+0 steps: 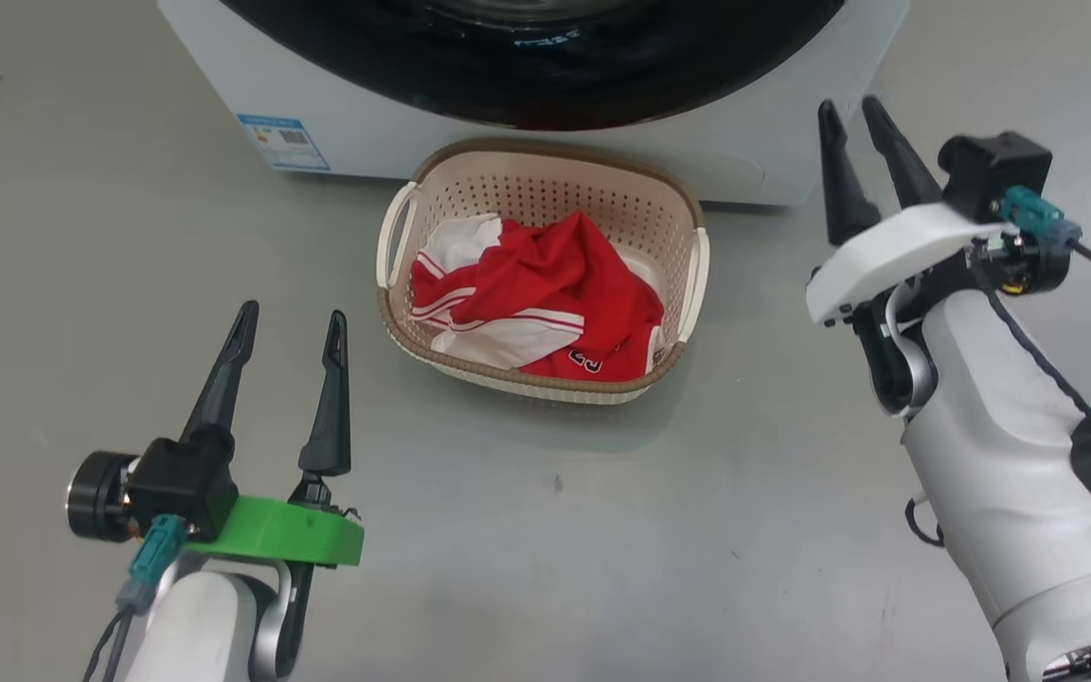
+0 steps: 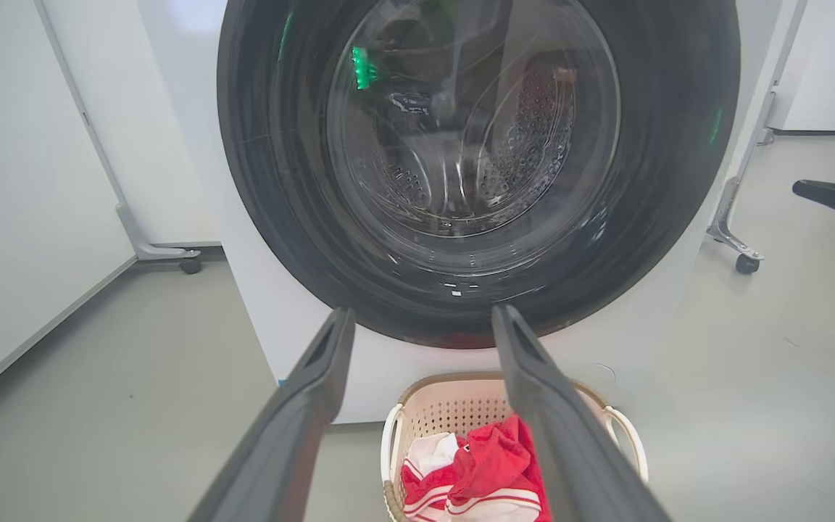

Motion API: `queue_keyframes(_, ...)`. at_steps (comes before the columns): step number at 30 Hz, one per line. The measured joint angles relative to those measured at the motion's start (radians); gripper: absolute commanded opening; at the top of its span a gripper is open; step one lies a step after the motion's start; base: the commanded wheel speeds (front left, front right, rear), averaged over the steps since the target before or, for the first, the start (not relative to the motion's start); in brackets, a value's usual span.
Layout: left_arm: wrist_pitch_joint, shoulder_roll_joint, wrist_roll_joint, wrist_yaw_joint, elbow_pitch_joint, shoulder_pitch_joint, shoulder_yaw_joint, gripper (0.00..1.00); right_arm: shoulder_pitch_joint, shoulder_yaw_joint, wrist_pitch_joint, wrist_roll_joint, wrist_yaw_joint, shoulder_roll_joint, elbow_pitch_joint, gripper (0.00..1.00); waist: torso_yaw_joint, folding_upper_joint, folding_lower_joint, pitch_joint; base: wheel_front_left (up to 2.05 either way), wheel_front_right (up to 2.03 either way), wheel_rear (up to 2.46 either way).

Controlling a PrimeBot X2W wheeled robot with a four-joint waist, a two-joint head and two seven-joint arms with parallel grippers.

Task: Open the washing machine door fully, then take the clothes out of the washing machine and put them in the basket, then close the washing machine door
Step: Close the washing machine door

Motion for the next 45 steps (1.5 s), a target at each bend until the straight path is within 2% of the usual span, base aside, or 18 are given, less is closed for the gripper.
queue_keyframes(13, 0.0, 0.014, 0.0, -0.012, 0.055, 0.073, 0.012, 1.0, 0.221, -0.061, 0.0, 0.018, 0.0, 0.003, -0.14, 1.0, -0.097, 0.0, 0.0, -0.127, 0.0, 0.0, 0.0)
queue_keyframes(21, 0.0, 0.014, -0.002, -0.013, 0.074, 0.116, 0.013, 1.0, 0.352, -0.081, 0.0, -0.01, -0.002, -0.002, -0.227, 1.0, -0.143, 0.0, -0.0001, -0.196, 0.0, 0.0, 0.0)
queue_keyframes(31, 0.0, 0.014, -0.002, -0.013, 0.097, 0.146, 0.012, 1.0, 0.485, -0.125, 0.0, -0.045, -0.039, -0.038, -0.31, 1.0, -0.168, 0.0, 0.0, -0.254, 0.0, 0.0, 0.0)
queue_keyframes(45, 0.0, 0.016, -0.002, -0.008, 0.108, 0.194, 0.011, 1.0, 0.648, -0.127, 0.0, -0.064, -0.073, -0.023, -0.424, 1.0, -0.17, 0.0, -0.0001, -0.319, 0.0, 0.0, 0.0)
